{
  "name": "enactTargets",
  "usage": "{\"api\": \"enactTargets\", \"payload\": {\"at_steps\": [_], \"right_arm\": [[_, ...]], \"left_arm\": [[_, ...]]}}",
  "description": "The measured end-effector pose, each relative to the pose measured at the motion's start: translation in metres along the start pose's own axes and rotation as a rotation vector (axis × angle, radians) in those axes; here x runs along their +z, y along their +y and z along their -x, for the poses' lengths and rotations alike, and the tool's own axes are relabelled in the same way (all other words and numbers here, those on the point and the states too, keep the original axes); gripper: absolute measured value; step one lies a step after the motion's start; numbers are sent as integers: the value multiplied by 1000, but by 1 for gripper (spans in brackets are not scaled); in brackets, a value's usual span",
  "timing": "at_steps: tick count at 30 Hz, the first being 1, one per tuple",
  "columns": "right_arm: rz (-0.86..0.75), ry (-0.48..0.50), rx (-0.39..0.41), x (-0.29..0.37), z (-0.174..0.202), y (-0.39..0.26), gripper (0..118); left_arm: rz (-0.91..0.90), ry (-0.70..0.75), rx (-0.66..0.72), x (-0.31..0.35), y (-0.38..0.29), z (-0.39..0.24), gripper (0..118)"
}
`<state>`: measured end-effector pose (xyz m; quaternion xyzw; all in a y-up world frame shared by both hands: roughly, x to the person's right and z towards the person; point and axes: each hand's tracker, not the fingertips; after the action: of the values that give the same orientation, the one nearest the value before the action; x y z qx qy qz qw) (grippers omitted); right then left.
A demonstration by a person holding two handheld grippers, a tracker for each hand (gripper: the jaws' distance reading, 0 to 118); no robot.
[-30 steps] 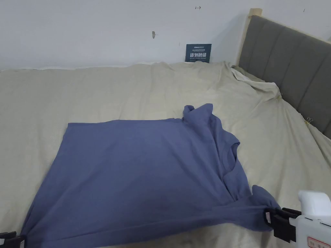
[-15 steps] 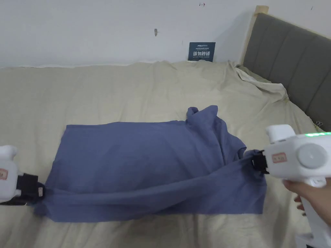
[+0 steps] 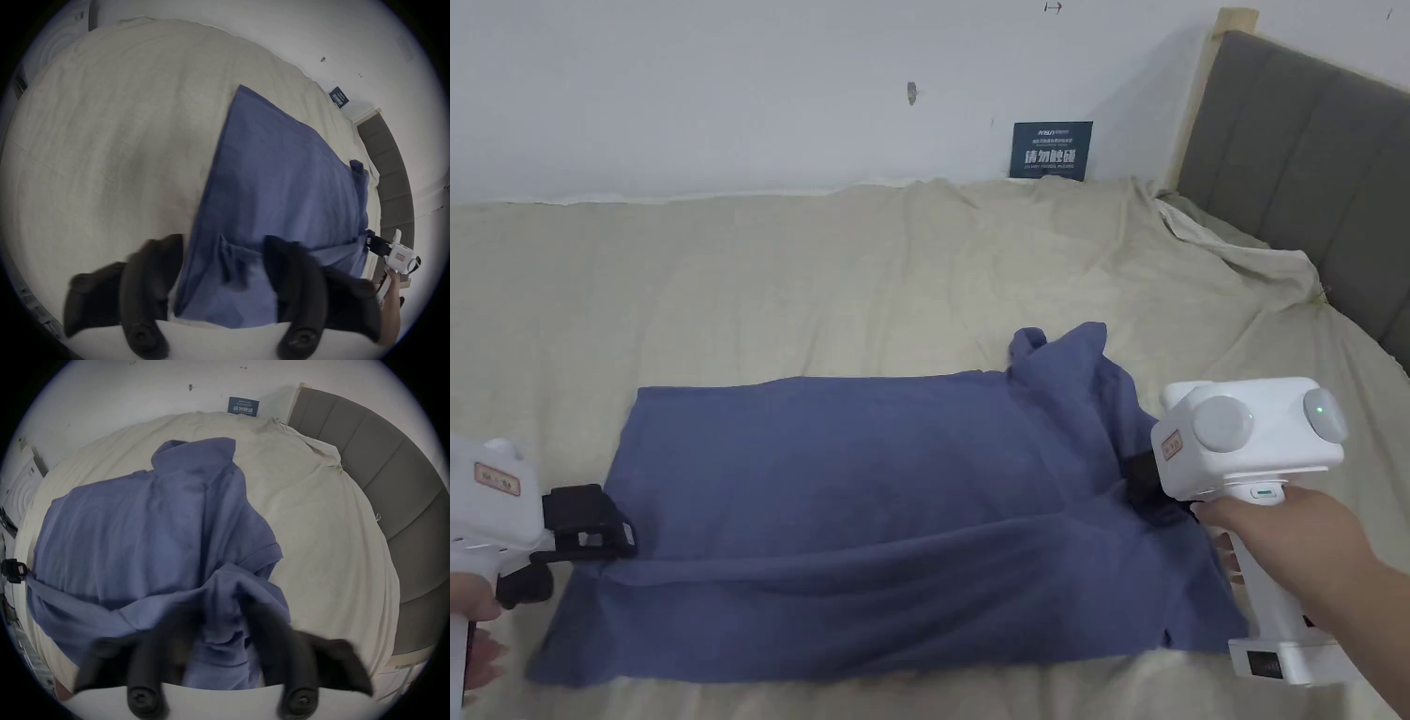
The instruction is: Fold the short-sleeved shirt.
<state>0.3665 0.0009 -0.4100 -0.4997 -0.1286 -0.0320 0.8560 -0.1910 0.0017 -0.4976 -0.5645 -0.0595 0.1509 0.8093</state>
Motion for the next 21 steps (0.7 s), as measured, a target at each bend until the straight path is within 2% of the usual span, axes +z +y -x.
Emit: {"api": "enactTargets", "payload": {"at_steps": [1,2,5,7,11,13,16,17,18,19,20,21], "right_arm": [[-21,4,-17,0,-4,-3,111],[-37,16,-37,1,-9,-5,118],[-90,70,-88,11,-20,-11,114],[-100,100,-105,23,-27,-17,114],[-220,140,-99,64,-32,-33,114],[-294,163,-87,93,-31,-45,114],[-377,206,-110,134,-25,-73,112],[-390,245,-126,144,-23,-85,105],[-405,316,-132,152,-24,-97,79],[-424,378,-134,158,-23,-108,47],[-424,349,-143,163,-21,-119,11],[-399,339,-106,166,-16,-129,0]], "left_arm": [[-19,-14,-13,-10,10,9,81],[-29,-24,-19,-11,11,12,81],[-43,-21,-66,-2,-3,8,81],[-103,79,-194,11,-12,0,81],[-280,174,-438,51,-31,-17,81],[-360,154,-477,74,-38,-17,81],[-347,70,-453,104,-61,-16,81],[-358,40,-452,111,-73,-15,79],[-366,23,-458,117,-84,-13,71],[-354,-2,-469,121,-94,-12,52],[-351,-12,-478,122,-103,-10,12],[-354,8,-480,123,-116,-6,0]]}}
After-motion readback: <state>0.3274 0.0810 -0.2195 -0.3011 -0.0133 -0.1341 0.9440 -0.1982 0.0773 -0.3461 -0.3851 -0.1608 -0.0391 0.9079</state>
